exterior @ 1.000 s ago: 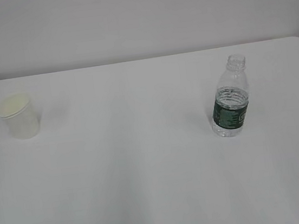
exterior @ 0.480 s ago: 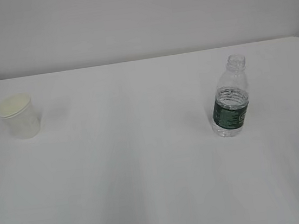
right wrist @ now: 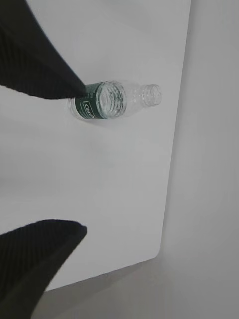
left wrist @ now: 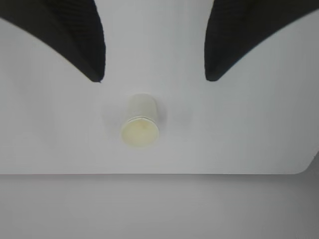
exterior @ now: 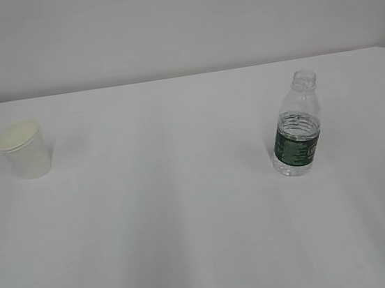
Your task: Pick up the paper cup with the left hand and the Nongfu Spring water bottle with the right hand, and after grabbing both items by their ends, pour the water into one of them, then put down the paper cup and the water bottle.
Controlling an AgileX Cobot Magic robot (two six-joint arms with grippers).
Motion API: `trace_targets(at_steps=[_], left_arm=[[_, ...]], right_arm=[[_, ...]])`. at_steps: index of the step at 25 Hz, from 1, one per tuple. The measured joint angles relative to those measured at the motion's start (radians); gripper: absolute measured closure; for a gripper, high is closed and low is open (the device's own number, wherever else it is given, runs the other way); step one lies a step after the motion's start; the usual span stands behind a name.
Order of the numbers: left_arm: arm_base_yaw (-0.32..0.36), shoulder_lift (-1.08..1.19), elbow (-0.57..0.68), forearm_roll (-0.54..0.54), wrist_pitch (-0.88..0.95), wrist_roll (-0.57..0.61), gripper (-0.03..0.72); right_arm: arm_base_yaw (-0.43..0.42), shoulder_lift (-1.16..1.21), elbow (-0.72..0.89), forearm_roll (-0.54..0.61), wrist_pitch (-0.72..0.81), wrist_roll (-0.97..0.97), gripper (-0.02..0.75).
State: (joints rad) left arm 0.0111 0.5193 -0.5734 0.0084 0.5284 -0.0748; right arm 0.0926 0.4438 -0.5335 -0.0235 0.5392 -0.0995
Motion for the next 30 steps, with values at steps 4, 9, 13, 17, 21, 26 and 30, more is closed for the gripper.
trace_targets(at_steps=[4, 9, 13, 17, 21, 26, 30], left_arm=[[0.0, 0.049, 0.0, 0.002, -0.041, 0.0, 0.238], [0.0, 0.101, 0.0, 0.002, -0.084, 0.0, 0.238], [0.0, 0.147, 0.0, 0.004, -0.114, 0.0, 0.238], [0.0, 0.194, 0.0, 0.004, -0.152, 0.0, 0.238], [0.0, 0.218, 0.0, 0.004, -0.209, 0.0, 0.238], [0.0, 0.224, 0.0, 0.006, -0.251, 0.0, 0.238], [0.0, 0.245, 0.0, 0.011, -0.261, 0.0, 0.238]], right_arm=[[0.0, 0.037, 0.0, 0.0, -0.019, -0.01, 0.165], [0.0, 0.083, 0.0, 0.0, -0.068, -0.02, 0.165], [0.0, 0.13, 0.0, 0.0, -0.109, -0.027, 0.165], [0.0, 0.18, 0.0, 0.0, -0.156, -0.03, 0.165], [0.0, 0.23, 0.0, 0.0, -0.233, -0.041, 0.165], [0.0, 0.3, 0.0, 0.0, -0.317, -0.045, 0.165], [0.0, 0.357, 0.0, 0.0, -0.399, -0.046, 0.165]])
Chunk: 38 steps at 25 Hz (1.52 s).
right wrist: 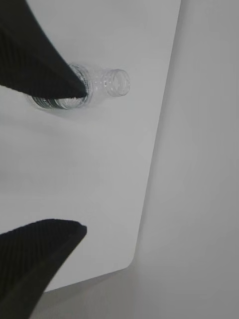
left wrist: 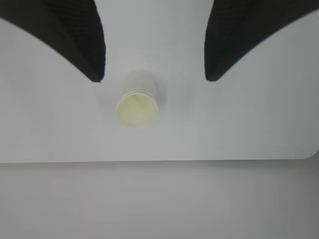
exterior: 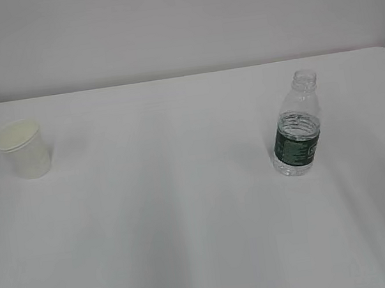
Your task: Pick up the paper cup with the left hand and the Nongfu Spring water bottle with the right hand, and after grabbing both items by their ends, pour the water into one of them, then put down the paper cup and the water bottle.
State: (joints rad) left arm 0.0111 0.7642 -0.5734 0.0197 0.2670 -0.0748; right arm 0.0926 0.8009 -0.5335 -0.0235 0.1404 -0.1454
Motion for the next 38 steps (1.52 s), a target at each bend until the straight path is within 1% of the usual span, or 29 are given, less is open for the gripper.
trace_targets(at_steps=[16, 23, 25, 29, 32, 38], left_arm=[[0.0, 0.157, 0.0, 0.005, -0.134, 0.0, 0.238], [0.0, 0.243, 0.0, 0.005, -0.208, 0.0, 0.238], [0.0, 0.266, 0.0, 0.007, -0.218, 0.0, 0.238], [0.0, 0.309, 0.004, 0.017, -0.251, 0.0, 0.238], [0.0, 0.324, 0.037, 0.019, -0.314, 0.0, 0.238], [0.0, 0.325, 0.093, 0.021, -0.411, 0.0, 0.238]], right_arm=[[0.0, 0.164, 0.0, 0.0, -0.189, 0.0, 0.165], [0.0, 0.251, 0.0, -0.015, -0.242, 0.002, 0.165], [0.0, 0.278, 0.0, -0.03, -0.257, 0.019, 0.165], [0.0, 0.327, 0.0, -0.053, -0.338, 0.073, 0.165], [0.0, 0.353, 0.023, -0.08, -0.413, 0.106, 0.165], [0.0, 0.396, 0.063, -0.154, -0.499, 0.177, 0.165]])
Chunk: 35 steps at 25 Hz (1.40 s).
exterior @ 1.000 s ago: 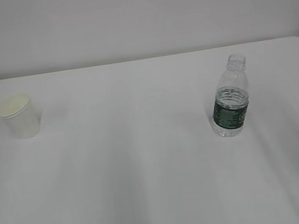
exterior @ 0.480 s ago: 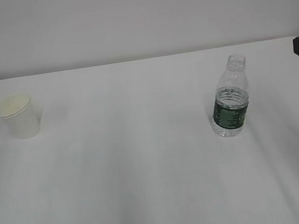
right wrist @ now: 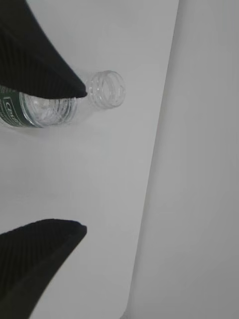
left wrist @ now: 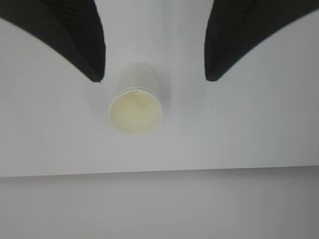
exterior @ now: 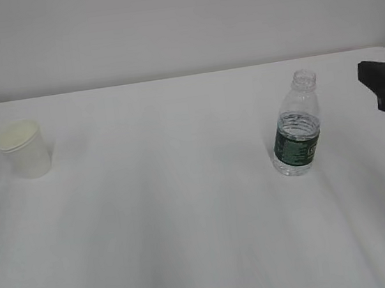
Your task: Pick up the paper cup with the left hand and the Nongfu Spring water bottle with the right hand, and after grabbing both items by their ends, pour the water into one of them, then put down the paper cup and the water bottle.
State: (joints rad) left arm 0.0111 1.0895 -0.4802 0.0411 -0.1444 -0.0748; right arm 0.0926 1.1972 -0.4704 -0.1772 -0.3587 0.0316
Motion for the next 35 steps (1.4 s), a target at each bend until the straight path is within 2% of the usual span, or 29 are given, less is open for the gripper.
trace_targets(at_steps=[9, 24, 27, 32, 35], left_arm=[[0.0, 0.0, 0.137, -0.028, -0.177, 0.0, 0.238], [-0.017, 0.167, 0.163, -0.032, -0.271, 0.0, 0.238], [-0.023, 0.21, 0.205, -0.041, -0.366, 0.0, 0.239], [-0.023, 0.316, 0.265, -0.055, -0.622, -0.016, 0.239], [-0.023, 0.379, 0.271, -0.041, -0.675, -0.042, 0.239]], right_arm=[[0.0, 0.075, 0.085, -0.038, -0.139, 0.057, 0.165], [0.0, 0.221, 0.18, -0.091, -0.357, 0.103, 0.165], [0.0, 0.261, 0.196, -0.101, -0.421, 0.105, 0.165], [0.0, 0.288, 0.203, -0.177, -0.455, 0.105, 0.165], [0.0, 0.29, 0.203, -0.211, -0.485, 0.105, 0.165]])
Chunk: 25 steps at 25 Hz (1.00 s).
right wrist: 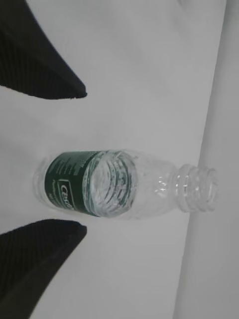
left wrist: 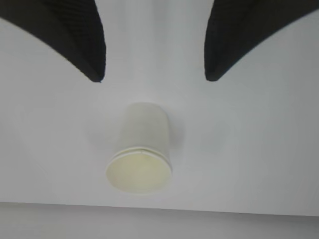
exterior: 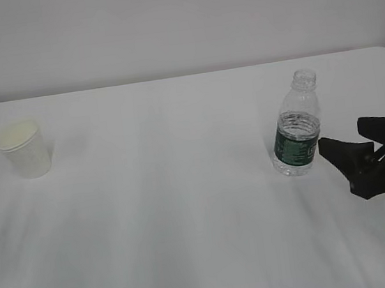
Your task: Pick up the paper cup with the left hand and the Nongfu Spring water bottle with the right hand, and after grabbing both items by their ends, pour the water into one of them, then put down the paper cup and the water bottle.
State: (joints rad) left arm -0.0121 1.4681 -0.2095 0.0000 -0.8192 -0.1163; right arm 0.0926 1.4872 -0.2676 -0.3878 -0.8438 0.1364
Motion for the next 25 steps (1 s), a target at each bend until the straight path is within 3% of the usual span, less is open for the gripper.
trace_targets(at_steps=[6, 25], left_arm=[[0.0, 0.03, 0.001, 0.079, -0.069, -0.013, 0.239], [0.0, 0.267, 0.001, 0.144, -0.303, -0.014, 0.267]], right_arm=[[0.0, 0.0, 0.016, -0.011, -0.054, -0.004, 0.165], [0.0, 0.249, 0.031, 0.003, -0.289, -0.092, 0.165]])
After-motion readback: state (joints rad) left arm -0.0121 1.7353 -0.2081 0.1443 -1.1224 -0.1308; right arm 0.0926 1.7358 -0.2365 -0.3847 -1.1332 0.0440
